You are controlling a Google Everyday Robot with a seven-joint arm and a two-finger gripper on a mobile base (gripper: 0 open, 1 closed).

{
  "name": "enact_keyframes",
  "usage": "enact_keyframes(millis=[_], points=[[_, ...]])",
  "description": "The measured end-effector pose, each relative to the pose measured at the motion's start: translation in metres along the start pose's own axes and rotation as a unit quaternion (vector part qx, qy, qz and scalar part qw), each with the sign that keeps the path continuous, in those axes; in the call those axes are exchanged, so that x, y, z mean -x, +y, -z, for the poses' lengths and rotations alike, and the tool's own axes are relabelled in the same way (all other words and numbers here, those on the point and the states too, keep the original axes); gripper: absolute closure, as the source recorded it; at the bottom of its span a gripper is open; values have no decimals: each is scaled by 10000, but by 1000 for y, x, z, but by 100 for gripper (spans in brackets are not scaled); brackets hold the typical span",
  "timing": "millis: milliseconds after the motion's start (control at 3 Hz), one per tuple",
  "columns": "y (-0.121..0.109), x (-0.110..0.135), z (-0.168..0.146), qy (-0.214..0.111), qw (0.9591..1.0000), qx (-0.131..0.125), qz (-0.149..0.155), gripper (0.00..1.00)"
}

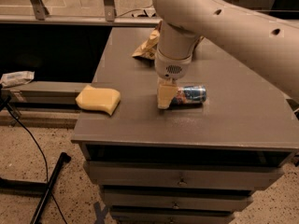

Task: Place redbull can upright

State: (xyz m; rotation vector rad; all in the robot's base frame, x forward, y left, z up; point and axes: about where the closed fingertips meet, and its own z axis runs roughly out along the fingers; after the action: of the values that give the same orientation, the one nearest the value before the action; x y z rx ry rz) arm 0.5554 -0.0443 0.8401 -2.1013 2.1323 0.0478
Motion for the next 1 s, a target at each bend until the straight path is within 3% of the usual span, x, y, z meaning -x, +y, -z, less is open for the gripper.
enact_keyframes(millis=[333,667,1000], points=[[3,5,-4,-14,10000,39,53,70],[0,-4,7,-224,9997,97,-94,94],[-21,-21,54,-969,9941,17,-483,100]])
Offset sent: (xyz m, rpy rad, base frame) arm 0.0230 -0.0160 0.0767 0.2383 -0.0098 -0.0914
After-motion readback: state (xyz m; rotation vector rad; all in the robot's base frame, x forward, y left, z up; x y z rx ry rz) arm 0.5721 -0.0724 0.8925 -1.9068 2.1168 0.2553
